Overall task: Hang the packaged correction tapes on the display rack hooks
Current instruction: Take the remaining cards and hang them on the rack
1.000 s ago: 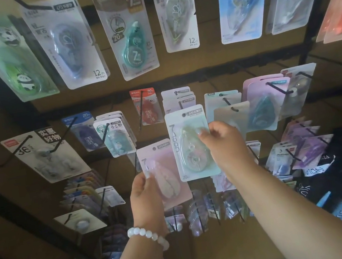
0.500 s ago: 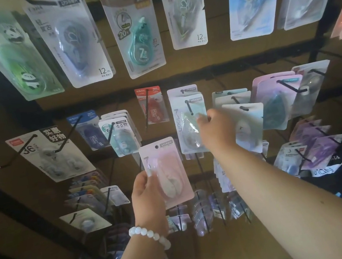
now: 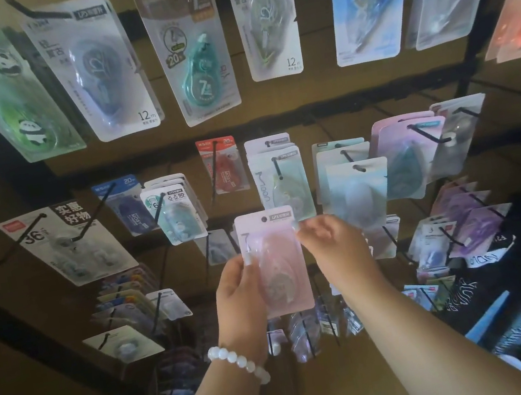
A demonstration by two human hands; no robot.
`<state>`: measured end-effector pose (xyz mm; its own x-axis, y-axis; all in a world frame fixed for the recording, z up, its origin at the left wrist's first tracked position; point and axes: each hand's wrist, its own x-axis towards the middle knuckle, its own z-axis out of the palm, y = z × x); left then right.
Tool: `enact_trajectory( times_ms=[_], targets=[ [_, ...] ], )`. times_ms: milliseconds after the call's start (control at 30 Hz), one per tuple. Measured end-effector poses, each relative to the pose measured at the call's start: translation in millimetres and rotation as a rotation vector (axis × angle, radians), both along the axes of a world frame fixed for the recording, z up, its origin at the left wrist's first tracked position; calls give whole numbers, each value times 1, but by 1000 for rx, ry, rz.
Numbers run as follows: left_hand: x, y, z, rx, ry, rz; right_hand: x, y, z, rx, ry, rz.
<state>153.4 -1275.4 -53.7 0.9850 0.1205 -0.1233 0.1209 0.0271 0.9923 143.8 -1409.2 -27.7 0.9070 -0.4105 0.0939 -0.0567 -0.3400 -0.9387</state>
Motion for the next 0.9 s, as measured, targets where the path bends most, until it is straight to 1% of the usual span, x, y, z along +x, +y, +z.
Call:
enact_trajectory(
  times_ms=[100,233,333,433,600,700,900],
  targets=[
    [-5,-9,5,-23,-35,-66,-5,-3,-1,42,-73,24],
    [-11,-13,16,-79,-72,-119,-15,-9,7,23,-145,-6],
    [-11,-13,27,-75,-142,-112,-16,-14,20,23,-209,-7],
    [-4,-14,37,-32,-176,-77,-10,-16,31,0,-227,-6],
    [7,-20,43,64,-148,-33,7,-19,34,-32,-173,-30],
    [10,-22,42,77,-125,-20,14,-20,31,-72,-121,-34],
    [24,-25,37,142,-108,9,27,-18,29,-81,-105,-114]
  ],
)
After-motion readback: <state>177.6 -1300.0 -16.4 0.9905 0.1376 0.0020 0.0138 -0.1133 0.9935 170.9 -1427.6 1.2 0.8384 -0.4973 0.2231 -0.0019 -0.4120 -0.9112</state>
